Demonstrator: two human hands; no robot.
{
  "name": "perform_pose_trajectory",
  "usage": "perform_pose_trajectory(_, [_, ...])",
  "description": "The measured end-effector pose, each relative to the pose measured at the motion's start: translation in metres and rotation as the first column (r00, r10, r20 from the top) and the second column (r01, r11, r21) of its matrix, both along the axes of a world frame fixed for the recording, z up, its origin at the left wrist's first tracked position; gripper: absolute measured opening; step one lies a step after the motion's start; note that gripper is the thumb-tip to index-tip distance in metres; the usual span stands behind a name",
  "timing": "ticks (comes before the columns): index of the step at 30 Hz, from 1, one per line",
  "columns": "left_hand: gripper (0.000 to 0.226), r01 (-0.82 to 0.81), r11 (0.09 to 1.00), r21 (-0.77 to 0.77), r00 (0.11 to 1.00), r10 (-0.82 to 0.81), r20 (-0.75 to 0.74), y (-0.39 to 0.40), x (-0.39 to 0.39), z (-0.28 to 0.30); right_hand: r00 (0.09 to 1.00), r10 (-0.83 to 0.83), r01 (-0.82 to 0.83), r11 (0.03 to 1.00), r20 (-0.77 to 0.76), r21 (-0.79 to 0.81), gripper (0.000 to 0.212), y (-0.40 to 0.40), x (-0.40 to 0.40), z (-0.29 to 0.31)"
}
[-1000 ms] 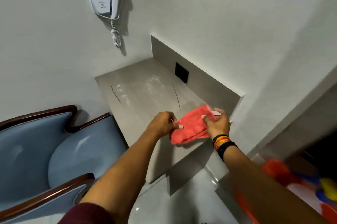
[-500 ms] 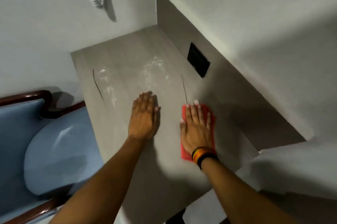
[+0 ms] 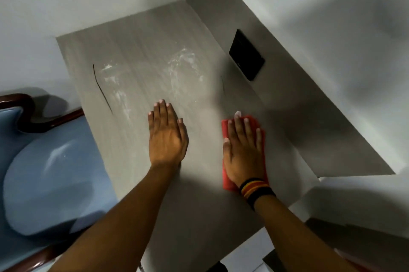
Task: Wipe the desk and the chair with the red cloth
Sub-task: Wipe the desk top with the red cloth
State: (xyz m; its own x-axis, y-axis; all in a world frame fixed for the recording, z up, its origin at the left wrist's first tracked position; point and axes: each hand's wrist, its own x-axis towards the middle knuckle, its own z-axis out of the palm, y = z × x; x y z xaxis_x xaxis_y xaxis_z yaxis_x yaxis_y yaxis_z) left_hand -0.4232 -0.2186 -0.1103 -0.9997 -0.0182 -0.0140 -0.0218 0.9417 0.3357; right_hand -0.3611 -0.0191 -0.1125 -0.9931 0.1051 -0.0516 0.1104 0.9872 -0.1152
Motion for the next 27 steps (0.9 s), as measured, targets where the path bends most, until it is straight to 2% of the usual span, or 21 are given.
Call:
perform_pose_trajectory(7, [0.062, -0.016, 1.000, -0.021, 1.000, 0.015, -0.026, -0.002, -0.003, -0.006, 1.000, 0.010, -0.009, 1.000, 0.015, -0.009, 0.063, -0.002, -0.121, 0.014])
perform_pose_trajectory(14, [0.063, -0.025, 0.999, -0.035, 1.000, 0.026, 0.010, -0.001, -0.003, 0.000, 1.000, 0.002, -0.002, 1.000, -0.017, 0.020, 0.061, -0.012, -0.026, 0.006])
perform_pose_trajectory(19, [0.063, -0.035, 0.999, -0.037, 0.999, 0.035, 0.011, 0.001, -0.003, -0.006, 0.996, 0.086, -0.086, 0.996, -0.006, -0.019, 0.063, -0.009, -0.113, 0.011])
perform_pose_trajectory(22, [0.063, -0.029, 0.998, -0.055, 1.000, 0.030, 0.004, 0.001, -0.002, -0.007, 0.998, 0.061, -0.060, 0.998, 0.010, -0.023, 0.062, -0.016, -0.179, 0.019])
perform_pose_trajectory(24, [0.063, -0.027, 0.999, -0.041, 1.000, 0.027, 0.012, 0.001, -0.002, -0.005, 1.000, 0.028, -0.028, 0.998, -0.009, -0.059, 0.062, -0.021, -0.179, 0.021])
perform_pose_trajectory(27, [0.063, -0.024, 0.999, -0.031, 1.000, 0.024, 0.019, 0.001, -0.001, -0.003, 0.997, 0.049, -0.052, 0.998, -0.059, -0.035, 0.063, -0.025, -0.113, 0.011])
